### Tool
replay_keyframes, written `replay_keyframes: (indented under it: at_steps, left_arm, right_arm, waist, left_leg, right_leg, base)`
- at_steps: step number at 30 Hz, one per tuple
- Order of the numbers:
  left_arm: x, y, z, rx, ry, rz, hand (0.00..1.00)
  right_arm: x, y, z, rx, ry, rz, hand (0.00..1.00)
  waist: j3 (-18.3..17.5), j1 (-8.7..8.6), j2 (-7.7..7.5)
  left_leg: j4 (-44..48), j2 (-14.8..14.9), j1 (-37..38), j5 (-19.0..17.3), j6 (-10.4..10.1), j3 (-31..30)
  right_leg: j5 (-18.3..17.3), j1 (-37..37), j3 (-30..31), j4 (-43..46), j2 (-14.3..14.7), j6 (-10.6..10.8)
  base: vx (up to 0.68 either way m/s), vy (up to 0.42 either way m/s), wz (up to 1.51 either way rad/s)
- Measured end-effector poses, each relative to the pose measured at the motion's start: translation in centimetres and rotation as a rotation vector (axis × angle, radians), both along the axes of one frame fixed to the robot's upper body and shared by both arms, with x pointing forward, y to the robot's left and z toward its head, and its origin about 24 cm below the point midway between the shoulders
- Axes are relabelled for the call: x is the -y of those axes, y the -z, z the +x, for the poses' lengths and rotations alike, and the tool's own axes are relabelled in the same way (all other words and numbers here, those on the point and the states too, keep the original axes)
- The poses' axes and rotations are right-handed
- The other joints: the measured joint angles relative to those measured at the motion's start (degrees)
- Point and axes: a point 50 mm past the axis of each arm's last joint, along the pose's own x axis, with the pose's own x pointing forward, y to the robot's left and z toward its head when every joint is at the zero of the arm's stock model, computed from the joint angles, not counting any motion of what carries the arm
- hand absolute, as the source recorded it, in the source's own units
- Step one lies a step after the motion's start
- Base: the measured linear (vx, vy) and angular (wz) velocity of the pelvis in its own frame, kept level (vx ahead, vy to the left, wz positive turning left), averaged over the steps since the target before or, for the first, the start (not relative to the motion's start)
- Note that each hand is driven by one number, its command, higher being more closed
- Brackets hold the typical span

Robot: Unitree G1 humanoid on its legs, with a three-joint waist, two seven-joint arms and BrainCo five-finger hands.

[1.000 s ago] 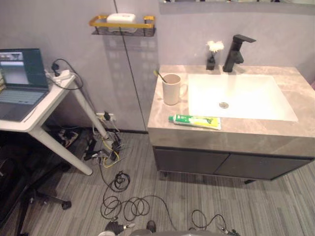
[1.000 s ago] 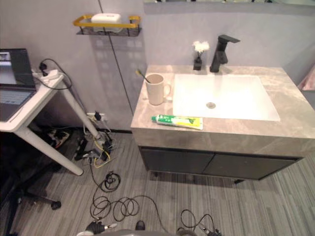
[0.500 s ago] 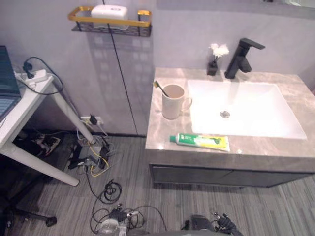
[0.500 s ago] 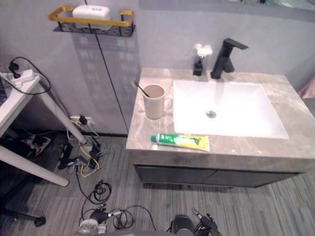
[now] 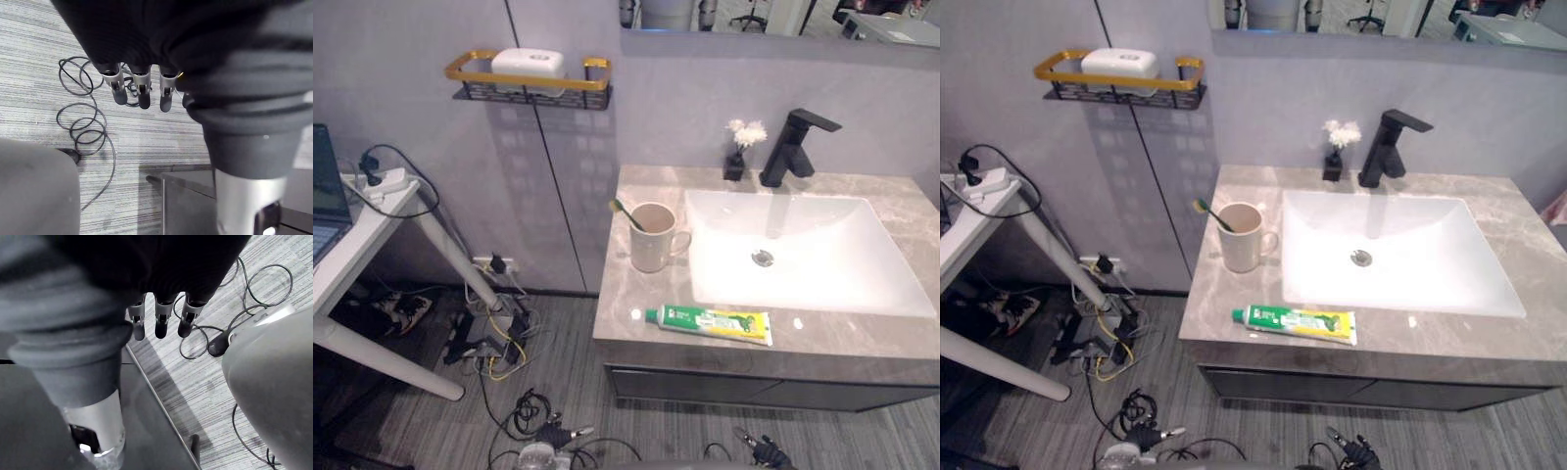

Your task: Organize washtable

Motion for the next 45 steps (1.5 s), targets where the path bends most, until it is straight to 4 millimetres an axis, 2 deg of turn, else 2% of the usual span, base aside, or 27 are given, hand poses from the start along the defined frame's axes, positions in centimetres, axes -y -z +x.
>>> replay_keyframes:
  at_steps: [5,8,10,13,14,16,17,19,23,25,28,32,35,38,41,43,45]
  left_arm:
    - [0.0,-0.1,0.3,0.005,0.003,0.001,0.0]
    - [0.2,-0.2,0.8,0.015,0.017,-0.001,0.0]
    - [0.5,-0.2,1.0,0.019,0.03,-0.006,0.0]
    - [0.8,-0.2,1.1,0.02,0.059,-0.007,0.0]
    - [0.9,-0.2,1.2,0.022,0.066,-0.006,0.0]
    - [1.1,-0.3,1.4,0.026,0.09,-0.002,0.0]
    - [1.1,-0.3,1.3,0.024,0.09,-0.003,0.0]
    - [0.9,-0.1,0.9,0.007,0.085,0.0,0.0]
    - [0.5,-0.1,0.8,0.001,0.082,0.009,0.0]
    - [0.5,-0.1,0.8,0.001,0.081,0.009,0.0]
    - [0.5,0.0,0.4,-0.006,0.067,0.006,0.0]
    - [0.3,0.0,0.1,-0.006,0.028,-0.001,0.0]
    - [0.0,-0.3,0.8,0.032,-0.024,0.003,0.0]
    - [-0.7,-1.2,2.1,0.122,-0.087,0.007,0.0]
    - [-1.9,-3.1,3.9,0.287,-0.211,0.005,0.0]
    - [-2.2,-3.8,4.4,0.342,-0.244,0.01,0.0]
    - [-3.0,-5.1,4.6,0.434,-0.354,0.013,0.0]
  right_arm:
    - [-0.2,0.0,0.2,0.001,-0.018,0.001,0.0]
    - [0.1,-0.1,0.3,0.003,-0.019,-0.011,0.0]
    - [0.8,-0.2,0.5,0.007,-0.021,-0.028,0.0]
    - [1.3,-0.4,0.9,0.016,-0.024,-0.043,0.0]
    - [1.4,-0.4,0.8,0.013,-0.024,-0.045,0.0]
    - [1.2,-0.4,0.7,0.009,-0.025,-0.039,0.0]
    - [1.2,-0.3,0.6,0.008,-0.026,-0.037,0.0]
    - [1.1,-0.3,0.4,0.002,-0.032,-0.035,0.0]
    - [1.2,-0.1,-0.8,-0.025,-0.038,-0.04,0.0]
    - [1.2,0.1,-2.3,-0.065,-0.042,-0.043,0.0]
    - [1.4,0.1,-3.3,-0.088,-0.013,-0.042,0.0]
    - [1.8,0.1,-3.8,-0.094,0.023,-0.045,0.0]
    - [2.0,0.1,-3.9,-0.09,0.055,-0.047,0.0]
    - [2.0,0.1,-4.1,-0.085,0.097,-0.04,0.0]
    - [1.5,0.2,-4.2,-0.082,0.114,-0.031,0.0]
    - [1.6,0.2,-4.3,-0.084,0.117,-0.04,0.0]
    - [1.8,0.0,-3.9,-0.066,0.118,-0.057,0.0]
  waist:
    - [0.5,-0.05,0.69]
    - [2.0,-0.16,1.05]
    - [2.7,-0.14,2.33]
    - [3.0,-0.48,3.59]
    - [3.1,-1.71,3.86]
    - [3.0,-2.7,3.94]
    - [3.1,-2.51,3.71]
    - [3.0,-0.75,3.41]
    - [1.4,-1.4,2.68]
    - [0.5,-1.44,2.1]
    - [0.3,-1.5,2.16]
    - [0.1,-1.35,2.34]
    - [-0.4,-1.2,2.5]
    - [-0.7,-1.26,2.34]
    - [-0.9,-0.66,1.86]
    - [-0.9,0.17,2.03]
    - [-0.9,0.33,2.55]
  left_leg:
    - [5.6,2.4,-1.6,-1.2,-1.3,-1.5]
    - [13.5,3.4,-4.1,-1.6,-1.6,-1.1]
    - [17.5,3.7,-6.0,-1.6,-1.6,-0.6]
    - [14.4,3.1,-5.1,-1.6,-1.5,-1.0]
    - [11.2,2.8,-3.9,-1.6,-1.5,-1.4]
    - [6.6,2.7,-2.5,-2.4,-0.3,-1.1]
    - [6.5,2.6,-2.5,-2.4,-0.3,-0.9]
    - [6.7,2.6,-2.0,-2.5,-0.7,0.1]
    - [5.6,1.9,-2.0,-2.2,-1.0,-0.8]
    - [4.1,1.5,-1.8,-2.0,-1.3,-1.6]
    - [3.7,1.6,-1.6,-1.8,-1.7,-2.2]
    - [3.7,1.7,-1.5,-0.7,-1.6,-3.0]
    - [3.1,1.6,-0.9,-0.6,-1.4,-3.1]
    - [2.4,1.5,0.4,-0.5,-1.4,-4.0]
    - [1.8,1.6,1.1,-0.5,-1.4,-5.3]
    - [1.8,1.6,1.0,-0.5,-1.4,-5.3]
    - [1.8,1.6,1.0,-0.5,-1.4,-5.4]
  right_leg:
    - [1.7,2.1,-1.6,-1.1,2.0,-1.2]
    - [1.7,3.9,-3.0,-0.6,2.9,-1.2]
    - [1.7,4.0,-2.9,-0.1,3.4,-1.2]
    - [1.4,3.6,-2.9,0.1,3.0,-1.3]
    - [0.8,3.5,-3.2,0.7,2.9,-1.3]
    - [-2.6,1.7,-2.5,3.4,2.6,-0.9]
    - [-3.0,1.7,-2.1,3.7,2.6,-0.7]
    - [-4.7,1.8,-1.6,3.2,2.5,-0.5]
    - [-4.9,1.8,-1.5,2.6,2.4,-0.4]
    - [-4.8,1.8,-1.5,2.2,2.4,-0.5]
    - [-4.8,1.7,-1.5,2.2,2.7,-0.5]
    - [-4.9,1.7,-1.6,2.5,3.1,-0.9]
    - [-5.0,1.8,-1.6,3.4,3.4,-1.1]
    - [-4.8,1.8,-1.7,5.4,3.5,-1.4]
    - [-4.7,1.7,-2.6,7.4,3.5,-1.5]
    - [-4.7,1.7,-2.6,7.4,3.6,-1.5]
    - [-4.7,1.8,-2.8,7.3,3.5,-1.5]
  base:
    - [-0.03,-0.01,0.1]
    - [-0.12,-0.017,0.17]
    - [-0.13,0.015,-0.05]
    - [-0.16,0.02,0.06]
    - [-0.16,0.017,0.43]
    - [-0.19,0.033,0.42]
    - [-0.22,0.021,-0.01]
    - [-0.23,-0.005,-0.35]
    - [-0.13,-0.003,0.05]
    - [-0.03,-0.019,0.1]
    - [0.01,-0.017,0.0]
    - [0.08,-0.01,0.0]
    - [0.13,-0.023,0.02]
    - [0.13,-0.014,0.2]
    - [0.09,-0.032,0.24]
    - [0.06,-0.02,0.03]
    - [0.01,-0.001,0.02]
